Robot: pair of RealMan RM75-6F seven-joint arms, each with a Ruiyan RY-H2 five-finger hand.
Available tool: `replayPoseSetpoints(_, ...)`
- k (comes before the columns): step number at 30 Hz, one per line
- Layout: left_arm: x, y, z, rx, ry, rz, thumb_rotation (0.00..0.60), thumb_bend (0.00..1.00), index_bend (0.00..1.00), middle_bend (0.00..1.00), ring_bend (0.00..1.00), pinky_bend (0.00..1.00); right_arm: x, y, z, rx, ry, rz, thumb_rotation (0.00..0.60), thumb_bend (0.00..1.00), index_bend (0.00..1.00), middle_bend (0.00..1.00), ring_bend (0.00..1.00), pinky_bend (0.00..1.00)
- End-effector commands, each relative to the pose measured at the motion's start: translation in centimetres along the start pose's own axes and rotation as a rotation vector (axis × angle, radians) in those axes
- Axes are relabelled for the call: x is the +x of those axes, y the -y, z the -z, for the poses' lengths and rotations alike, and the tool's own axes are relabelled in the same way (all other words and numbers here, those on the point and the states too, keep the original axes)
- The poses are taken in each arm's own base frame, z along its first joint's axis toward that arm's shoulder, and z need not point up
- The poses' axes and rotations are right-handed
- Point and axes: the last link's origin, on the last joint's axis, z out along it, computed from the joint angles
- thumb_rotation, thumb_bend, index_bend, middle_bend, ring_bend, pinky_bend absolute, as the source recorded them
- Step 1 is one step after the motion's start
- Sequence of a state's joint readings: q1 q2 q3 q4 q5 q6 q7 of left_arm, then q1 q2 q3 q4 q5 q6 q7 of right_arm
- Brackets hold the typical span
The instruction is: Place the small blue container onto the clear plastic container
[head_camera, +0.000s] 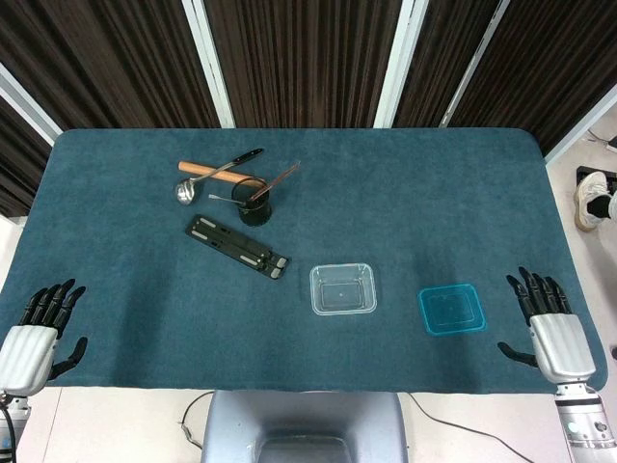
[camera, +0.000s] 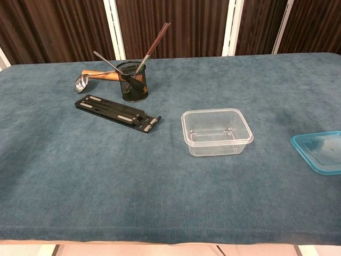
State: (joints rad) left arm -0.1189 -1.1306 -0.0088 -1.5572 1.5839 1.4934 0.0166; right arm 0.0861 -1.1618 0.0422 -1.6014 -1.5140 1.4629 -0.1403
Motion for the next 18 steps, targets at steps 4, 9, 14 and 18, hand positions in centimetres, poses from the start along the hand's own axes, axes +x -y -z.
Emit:
replayPoseSetpoints(4, 0.1, 0.2, 0.2, 0.009, -0.005, 0.002, 0.6, 0.41, 0.0, 0.0, 0.0, 0.08, -0.3, 0.2, -0.2, 0.007, 0.013, 0.004, 0.6, 0.11, 0.0, 0.0, 0.0, 0.0)
replayPoseSetpoints(9, 0.3, 0.3, 0.2, 0.011, -0.009, 0.014, 0.6, 0.41, 0.0, 0.0, 0.0, 0.08, -1.2, 0.4, -1.5, 0.036, 0.087, -0.019, 0.6, 0.11, 0.0, 0.0, 0.0, 0.0)
replayPoseSetpoints(14, 0.5, 0.5, -0.1, 0.005, -0.01, 0.026, 0.6, 0.41, 0.0, 0.0, 0.0, 0.08, -2.8, 0.5, -4.7, 0.08, 0.261, -0.02, 0.6, 0.11, 0.0, 0.0, 0.0, 0.0)
replayPoseSetpoints(18, 0.4, 0.6, -0.2, 0.002, -0.003, 0.03, 0.6, 0.41, 0.0, 0.0, 0.0, 0.08, -3.5, 0.8, -7.1, 0.12, 0.379, 0.051, 0.6, 0.11, 0.0, 0.0, 0.0, 0.0)
